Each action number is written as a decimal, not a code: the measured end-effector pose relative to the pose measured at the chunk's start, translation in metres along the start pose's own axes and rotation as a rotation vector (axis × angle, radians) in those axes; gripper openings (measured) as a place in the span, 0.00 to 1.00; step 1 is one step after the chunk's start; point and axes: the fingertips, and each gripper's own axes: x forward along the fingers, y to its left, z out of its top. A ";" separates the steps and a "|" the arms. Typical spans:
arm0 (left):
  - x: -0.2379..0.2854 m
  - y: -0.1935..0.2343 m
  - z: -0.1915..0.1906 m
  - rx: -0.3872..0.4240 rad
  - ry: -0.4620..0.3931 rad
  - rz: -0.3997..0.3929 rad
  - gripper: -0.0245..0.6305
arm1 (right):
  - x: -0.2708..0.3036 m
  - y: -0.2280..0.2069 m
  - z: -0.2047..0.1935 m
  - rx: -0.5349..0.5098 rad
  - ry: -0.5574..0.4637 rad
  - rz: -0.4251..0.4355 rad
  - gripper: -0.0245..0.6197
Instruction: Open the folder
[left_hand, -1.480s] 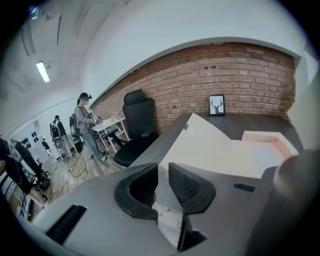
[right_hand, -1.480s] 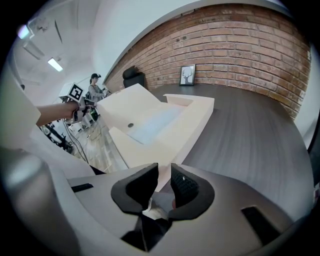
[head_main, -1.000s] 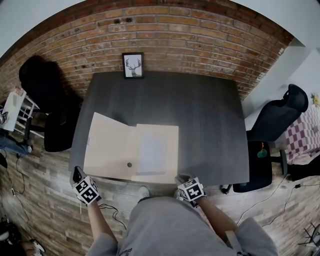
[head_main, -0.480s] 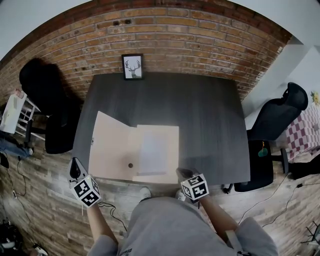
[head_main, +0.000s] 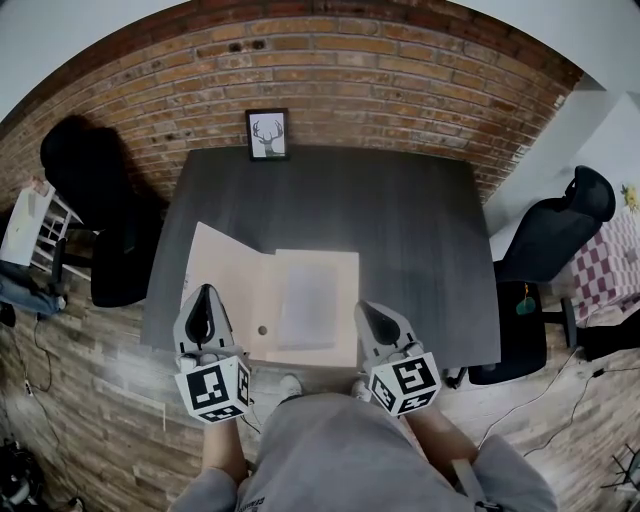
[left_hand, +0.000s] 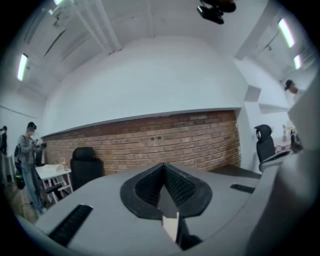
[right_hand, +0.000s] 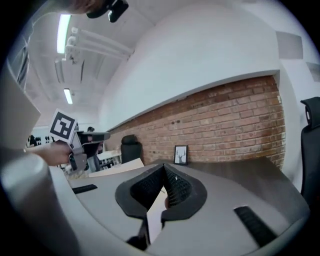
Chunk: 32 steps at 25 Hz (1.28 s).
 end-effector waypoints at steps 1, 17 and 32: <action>0.000 -0.016 0.005 -0.016 -0.013 -0.039 0.04 | -0.002 0.004 0.011 -0.011 -0.029 -0.003 0.04; -0.012 -0.124 0.010 -0.058 -0.039 -0.312 0.04 | -0.025 0.005 0.046 -0.073 -0.163 -0.118 0.04; -0.018 -0.125 0.001 -0.065 -0.031 -0.327 0.04 | -0.029 0.004 0.044 -0.078 -0.159 -0.165 0.04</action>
